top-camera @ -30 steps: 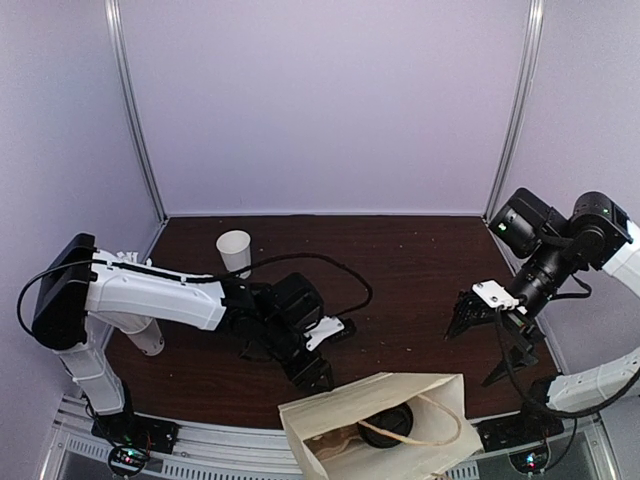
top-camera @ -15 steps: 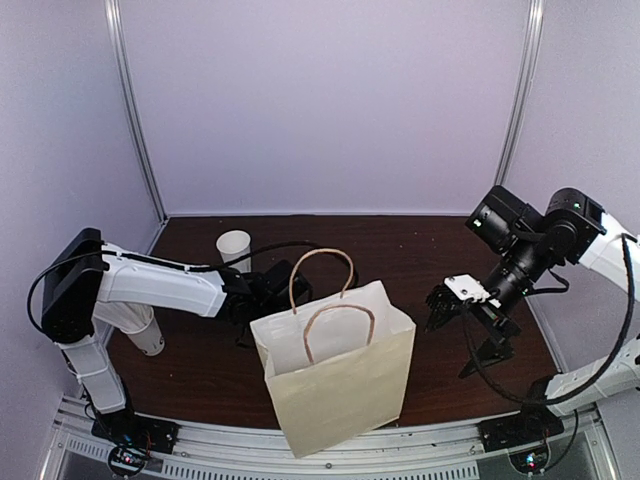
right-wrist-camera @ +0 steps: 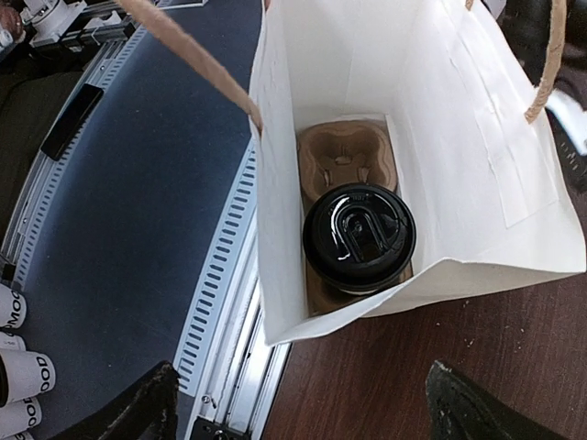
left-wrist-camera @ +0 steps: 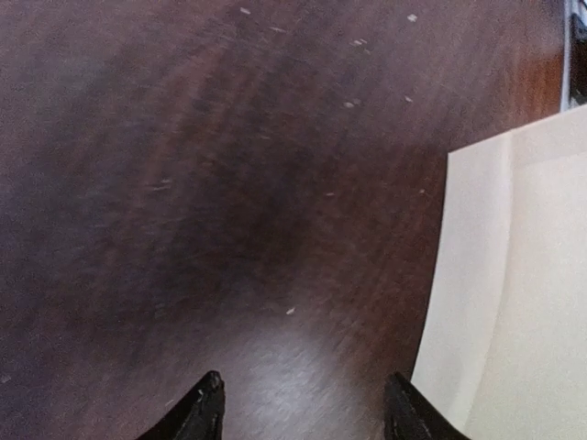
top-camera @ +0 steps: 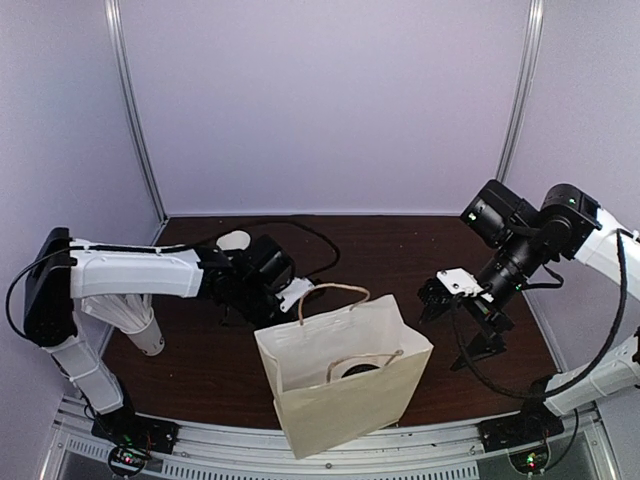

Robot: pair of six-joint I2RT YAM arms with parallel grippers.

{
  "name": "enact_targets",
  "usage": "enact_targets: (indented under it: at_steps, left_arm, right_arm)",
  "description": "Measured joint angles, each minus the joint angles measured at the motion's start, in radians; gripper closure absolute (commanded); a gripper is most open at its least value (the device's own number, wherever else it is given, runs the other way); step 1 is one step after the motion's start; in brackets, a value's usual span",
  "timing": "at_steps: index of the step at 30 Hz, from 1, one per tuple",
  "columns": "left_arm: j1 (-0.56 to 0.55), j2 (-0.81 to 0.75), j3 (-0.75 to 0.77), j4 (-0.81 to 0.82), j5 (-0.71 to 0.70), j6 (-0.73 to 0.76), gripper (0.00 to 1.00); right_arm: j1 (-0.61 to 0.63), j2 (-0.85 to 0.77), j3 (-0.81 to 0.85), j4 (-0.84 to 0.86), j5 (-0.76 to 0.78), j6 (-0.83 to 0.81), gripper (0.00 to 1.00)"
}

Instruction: Pack the takeout coffee

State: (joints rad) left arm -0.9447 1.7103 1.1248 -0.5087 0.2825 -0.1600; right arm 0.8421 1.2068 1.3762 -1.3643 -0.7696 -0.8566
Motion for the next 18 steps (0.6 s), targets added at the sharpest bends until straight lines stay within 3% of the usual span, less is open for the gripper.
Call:
enact_targets:
  at_steps: [4, 10, 13, 18]
  left_arm:
    - [0.015, -0.140, 0.116, -0.182, -0.229, -0.031, 0.43]
    - [0.049, -0.425, 0.199, -0.426, -0.597, -0.233, 0.55]
    - [0.128, -0.512, 0.178, -0.520, -0.679, -0.312, 0.56]
    - [0.213, -0.512, 0.124, -0.632, -0.753, -0.388, 0.56]
  right_arm:
    - [-0.002, 0.000, 0.001, 0.000, 0.026, 0.002, 0.09]
    - [-0.045, 0.003, 0.001, 0.016, 0.058, 0.025, 0.12]
    - [-0.062, 0.019, 0.001, 0.031, 0.060, 0.037, 0.13]
    - [-0.068, 0.056, 0.001, 0.053, 0.060, 0.052, 0.14]
